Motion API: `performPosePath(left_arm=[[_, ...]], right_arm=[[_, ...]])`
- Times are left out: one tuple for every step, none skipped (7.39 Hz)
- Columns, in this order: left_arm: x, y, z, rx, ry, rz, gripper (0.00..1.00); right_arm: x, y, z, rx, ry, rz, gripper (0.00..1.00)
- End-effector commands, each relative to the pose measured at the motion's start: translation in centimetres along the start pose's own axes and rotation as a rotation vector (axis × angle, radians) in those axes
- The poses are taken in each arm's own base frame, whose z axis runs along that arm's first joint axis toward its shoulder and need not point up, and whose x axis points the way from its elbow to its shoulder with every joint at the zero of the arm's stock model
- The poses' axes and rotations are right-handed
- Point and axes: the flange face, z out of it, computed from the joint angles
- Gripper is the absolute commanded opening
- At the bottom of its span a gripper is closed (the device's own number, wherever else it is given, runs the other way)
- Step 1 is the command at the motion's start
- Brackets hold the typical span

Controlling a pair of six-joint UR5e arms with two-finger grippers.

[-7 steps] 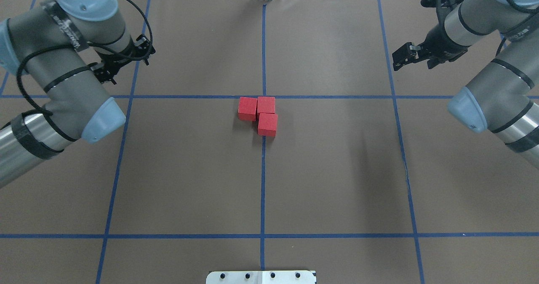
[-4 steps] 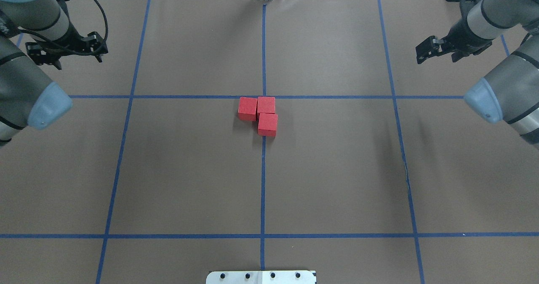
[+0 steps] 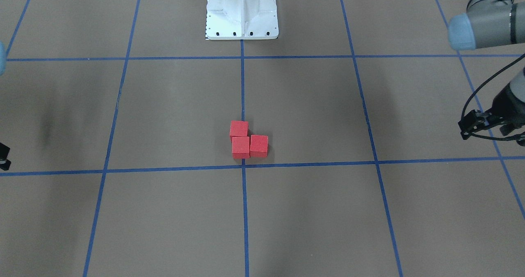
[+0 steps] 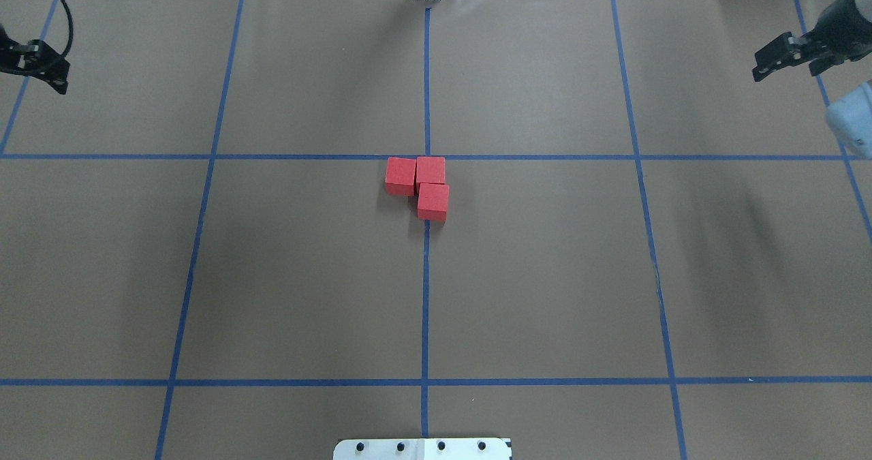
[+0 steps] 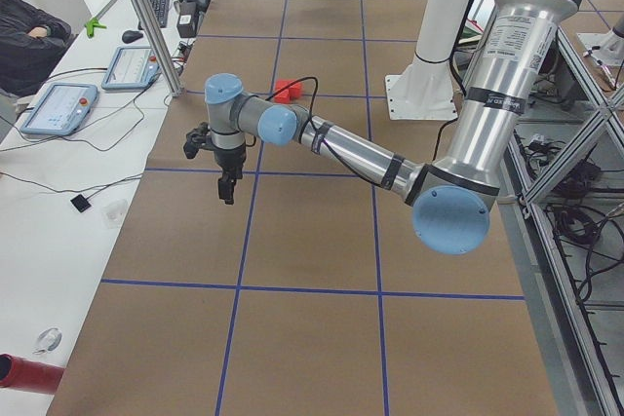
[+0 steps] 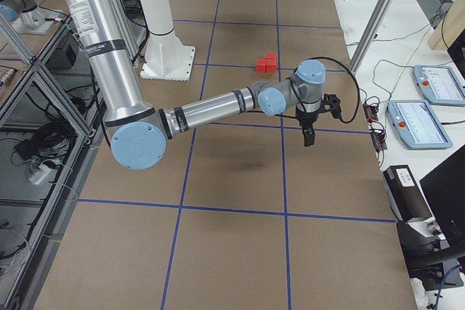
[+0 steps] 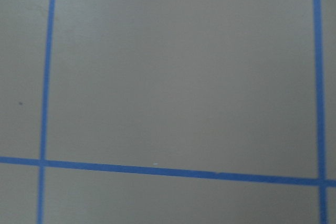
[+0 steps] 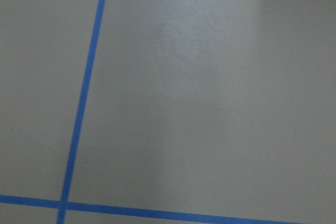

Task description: Form red blocks into L shape at center

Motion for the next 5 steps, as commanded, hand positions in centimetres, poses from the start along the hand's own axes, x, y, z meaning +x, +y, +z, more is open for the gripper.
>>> performPosePath(left_arm=[[-9.0, 4.1, -0.6, -0.013, 0.072, 0.057, 1.00], [-10.7, 4.6, -1.5, 0.004, 0.067, 0.028, 1.00], [-11.2, 4.7, -2.0, 0.016, 0.061, 0.017, 1.00], [-12.7, 5.7, -0.1, -0.019, 0.032, -0.006, 1.00], [-14.9, 8.1, 2.6, -0.073, 0.027, -0.046, 1.00]], right_arm=[[6.8, 3.6, -0.8, -0.022, -0.069, 0.007, 0.99], [9.5, 5.3, -1.2, -0.024, -0.075, 0.052, 0.99], [10.9, 6.5, -1.0, -0.032, -0.082, 0.071, 0.99], [12.3, 7.7, -1.9, -0.023, -0.106, 0.080, 0.99], [13.5, 8.8, -2.6, -0.012, -0.124, 0.092, 0.99]])
